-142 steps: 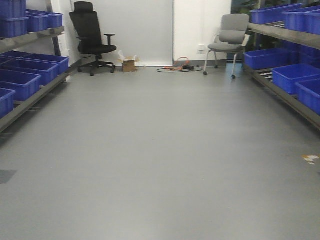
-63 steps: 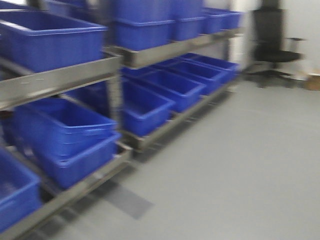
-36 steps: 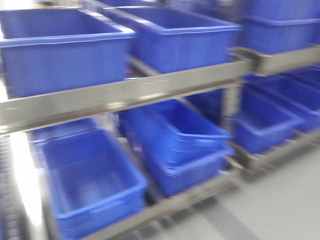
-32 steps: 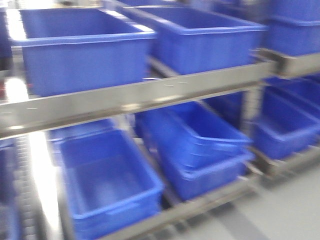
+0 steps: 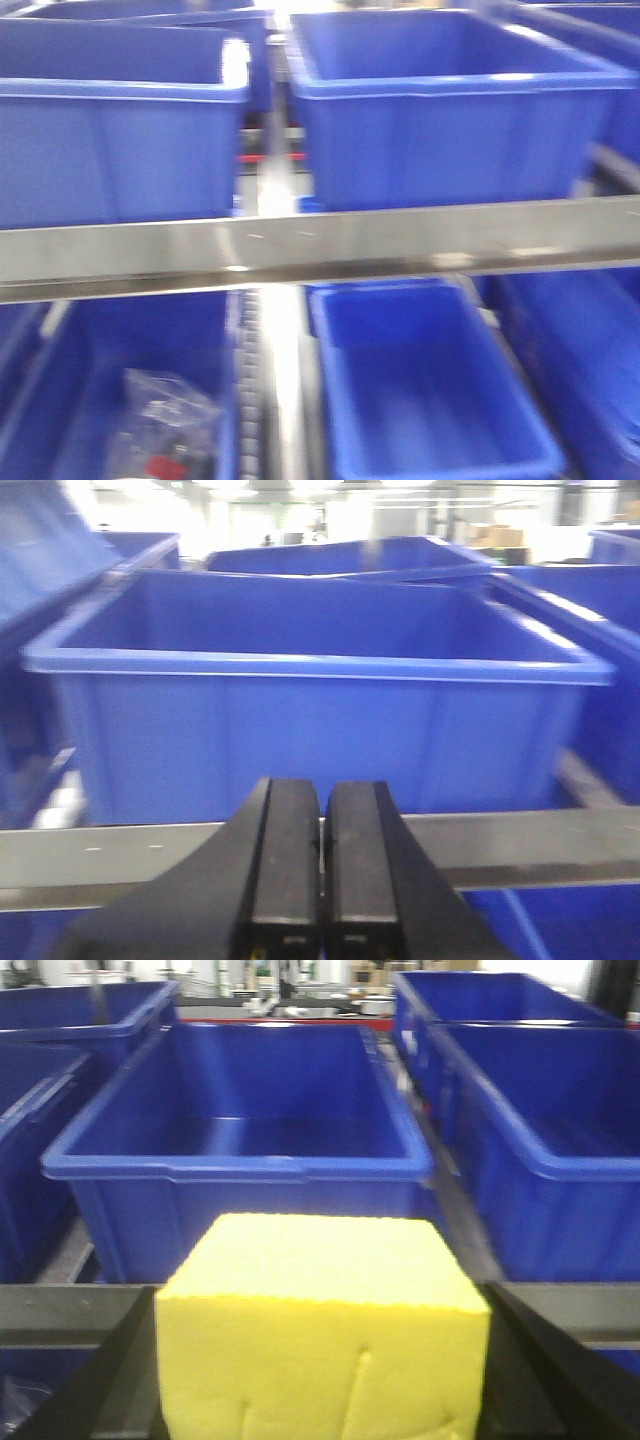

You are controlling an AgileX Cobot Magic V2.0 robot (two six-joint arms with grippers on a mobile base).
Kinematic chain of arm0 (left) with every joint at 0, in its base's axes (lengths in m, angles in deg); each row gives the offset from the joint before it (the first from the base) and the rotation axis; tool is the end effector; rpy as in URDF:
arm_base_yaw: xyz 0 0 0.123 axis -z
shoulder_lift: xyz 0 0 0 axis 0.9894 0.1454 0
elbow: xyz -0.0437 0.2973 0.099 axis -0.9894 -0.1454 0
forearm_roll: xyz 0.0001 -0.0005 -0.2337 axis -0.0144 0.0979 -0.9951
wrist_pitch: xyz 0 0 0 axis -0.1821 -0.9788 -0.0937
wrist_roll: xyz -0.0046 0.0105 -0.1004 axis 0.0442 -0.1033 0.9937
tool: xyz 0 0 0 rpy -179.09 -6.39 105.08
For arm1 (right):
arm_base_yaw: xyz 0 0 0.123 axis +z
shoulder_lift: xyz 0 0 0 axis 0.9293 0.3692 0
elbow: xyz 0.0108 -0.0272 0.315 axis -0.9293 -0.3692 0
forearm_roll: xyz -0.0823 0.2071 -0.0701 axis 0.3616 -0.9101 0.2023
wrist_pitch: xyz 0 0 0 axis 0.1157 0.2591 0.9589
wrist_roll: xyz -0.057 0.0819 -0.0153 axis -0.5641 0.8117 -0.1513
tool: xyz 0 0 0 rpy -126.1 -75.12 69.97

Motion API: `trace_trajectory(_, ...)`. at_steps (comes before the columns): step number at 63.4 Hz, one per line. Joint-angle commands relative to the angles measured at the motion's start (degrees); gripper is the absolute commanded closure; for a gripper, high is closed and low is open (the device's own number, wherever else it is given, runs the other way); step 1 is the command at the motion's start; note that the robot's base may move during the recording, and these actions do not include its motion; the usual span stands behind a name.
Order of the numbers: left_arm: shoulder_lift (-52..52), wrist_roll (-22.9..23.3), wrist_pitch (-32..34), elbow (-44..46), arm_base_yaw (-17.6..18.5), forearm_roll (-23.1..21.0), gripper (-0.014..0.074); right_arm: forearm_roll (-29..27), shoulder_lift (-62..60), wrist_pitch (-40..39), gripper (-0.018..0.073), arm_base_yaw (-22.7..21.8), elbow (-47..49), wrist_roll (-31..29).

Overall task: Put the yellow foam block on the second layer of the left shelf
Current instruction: 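Approach the shelf and position the right gripper over a blue bin, then lower the block into the blue bin and open the right gripper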

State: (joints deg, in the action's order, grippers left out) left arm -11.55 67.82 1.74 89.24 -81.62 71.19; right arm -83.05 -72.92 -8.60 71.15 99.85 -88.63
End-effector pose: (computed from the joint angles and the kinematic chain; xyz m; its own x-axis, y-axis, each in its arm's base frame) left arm 0.0159 0.0000 0.2129 0.0889 -0.0579 -0.9944 0.0056 0.9983 -0.0576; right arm 0.0383 0.0025 0.2846 -0.0075 0.0728 -0.9973 -0.0555 0.9958 0.0731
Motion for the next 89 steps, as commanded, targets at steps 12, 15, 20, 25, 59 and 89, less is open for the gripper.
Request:
trace_trajectory(12,-1.1,0.2,4.6,-1.5,0.2,-0.3,0.0472,-0.1,0.5,-5.3,0.0054,-0.3,1.7,-0.2)
trace_trajectory(15,-1.1,0.2,4.6,-1.5,0.2,-0.3,0.0472,-0.1,0.5,-5.3,0.0054,-0.3,1.7,-0.2)
trace_trajectory(20,-1.1,0.2,4.6,-1.5,0.2,-0.3,0.0472,-0.1,0.5,-5.3,0.0054,-0.3,1.7,-0.2)
trace_trajectory(25,-1.1,0.2,4.6,-1.5,0.2,-0.3,0.0472,-0.1,0.5,-5.3,0.0054,-0.3,1.7,-0.2)
trace_trajectory(59,-1.1,0.2,4.6,-1.5,0.2,-0.3,0.0472,-0.1,0.5,-5.3,0.0054,-0.3,1.7,-0.2)
trace_trajectory(89,-1.0,0.2,4.6,-1.5,0.2,-0.3,0.0472,-0.1,0.5,-5.3,0.0054,-0.3,1.7,-0.2)
